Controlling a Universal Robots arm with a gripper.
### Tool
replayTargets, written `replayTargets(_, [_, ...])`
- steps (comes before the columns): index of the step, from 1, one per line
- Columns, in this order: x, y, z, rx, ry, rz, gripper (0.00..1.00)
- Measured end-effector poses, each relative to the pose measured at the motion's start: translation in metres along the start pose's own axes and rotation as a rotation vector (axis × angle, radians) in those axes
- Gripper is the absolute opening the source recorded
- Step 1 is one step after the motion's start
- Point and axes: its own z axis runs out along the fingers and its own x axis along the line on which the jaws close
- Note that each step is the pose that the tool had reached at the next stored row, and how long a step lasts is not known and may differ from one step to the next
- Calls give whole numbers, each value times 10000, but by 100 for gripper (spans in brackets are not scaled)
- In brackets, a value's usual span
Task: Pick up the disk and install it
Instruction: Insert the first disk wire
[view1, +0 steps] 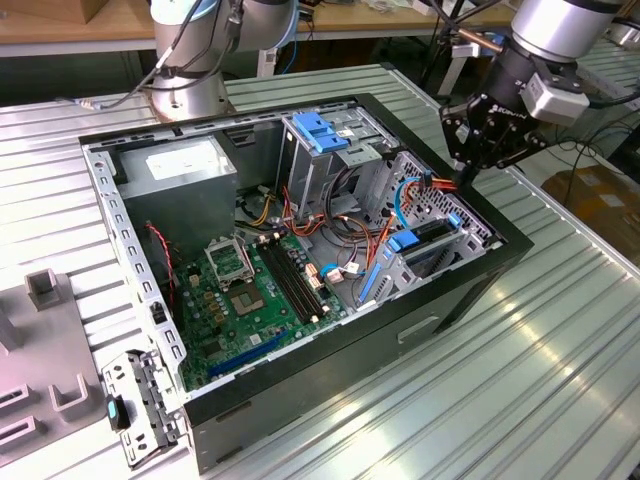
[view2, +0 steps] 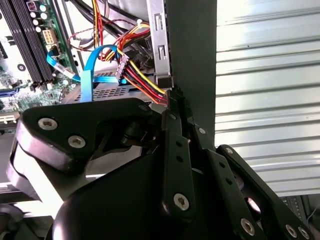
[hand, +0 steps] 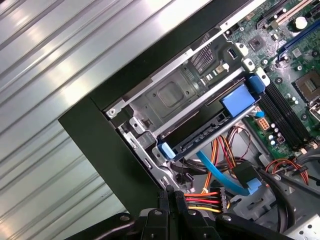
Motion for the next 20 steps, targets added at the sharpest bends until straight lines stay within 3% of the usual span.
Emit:
replayTargets(6, [-54,42,1,-2,2,275,16])
replayTargets(11, [-70,53,7,-11,9,977,16])
replayTargets(14, [-142,109,6,-9,9,978,16])
replayTargets(16, [-145,112,7,-11,12,1087,16])
replayTargets(17, [-145,112,8,-12,13,1254,16])
replayTargets(18, [-146,112,11,-17,16,1684,16])
replayTargets(20, [-146,112,13,-20,20,1953,16])
